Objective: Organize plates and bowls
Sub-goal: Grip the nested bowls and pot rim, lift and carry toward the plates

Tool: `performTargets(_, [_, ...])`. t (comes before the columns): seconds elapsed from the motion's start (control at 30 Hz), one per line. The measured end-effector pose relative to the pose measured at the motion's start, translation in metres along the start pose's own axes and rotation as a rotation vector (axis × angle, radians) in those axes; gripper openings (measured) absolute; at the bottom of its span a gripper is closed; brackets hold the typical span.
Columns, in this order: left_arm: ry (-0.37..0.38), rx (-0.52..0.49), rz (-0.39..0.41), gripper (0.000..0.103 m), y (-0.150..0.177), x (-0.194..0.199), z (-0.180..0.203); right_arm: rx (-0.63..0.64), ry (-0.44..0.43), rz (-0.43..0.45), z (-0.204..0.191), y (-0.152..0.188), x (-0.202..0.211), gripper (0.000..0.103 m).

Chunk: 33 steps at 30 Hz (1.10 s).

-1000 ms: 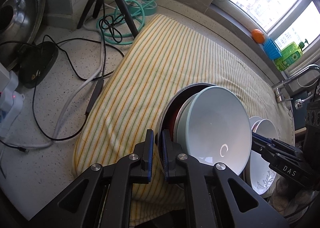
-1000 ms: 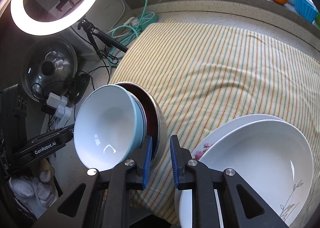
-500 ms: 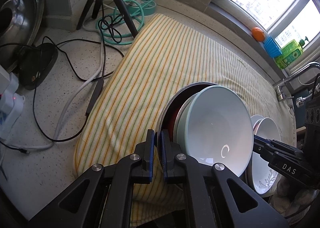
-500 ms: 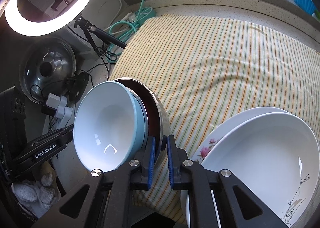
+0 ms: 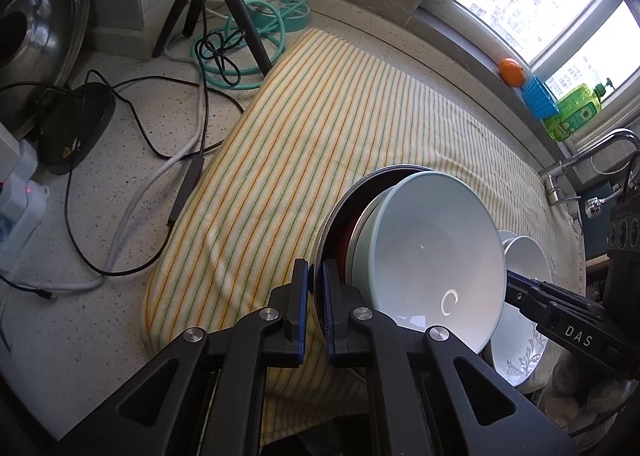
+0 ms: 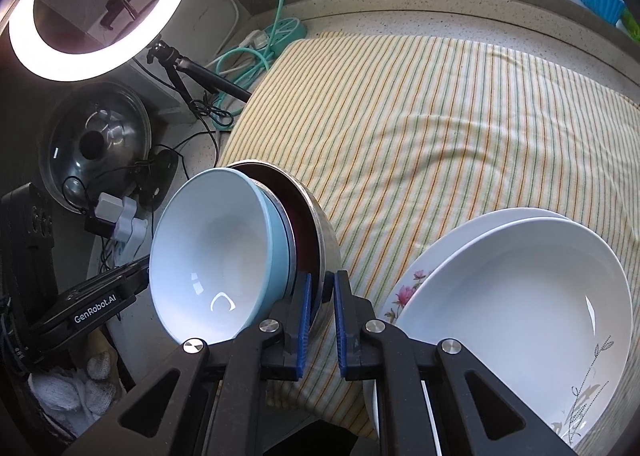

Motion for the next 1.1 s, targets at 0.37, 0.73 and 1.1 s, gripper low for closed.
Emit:
performTargets(0.37, [0.011, -0.016, 0.043, 0.005, -0.004, 0.021, 0.014, -0.002, -0.012, 0.043, -0.005, -0.004, 0.025, 0.010])
performTargets(0.73, [0.034, -0.067, 0.078, 0.005, -0.009, 0.040, 0.040, -0.033, -0.024, 0.095, 0.004, -0.002, 0.059, 0.010])
performTargets(1.1, [0.084, -0.123, 0.099, 0.005, -0.010, 0.053, 0.077, -0.064, -0.002, 0.156, 0.018, 0.003, 0.099, 0.010])
Point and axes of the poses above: each gripper's, at about its wrist camera, not at the fingertips, and x roughly against the way its jaws point, z to its right, y to its underside, the point moved 7 cm from there along -x, roughly the way its jaws point, and after that the axes turned 13 degrees about -y, right-handed, at the moved point
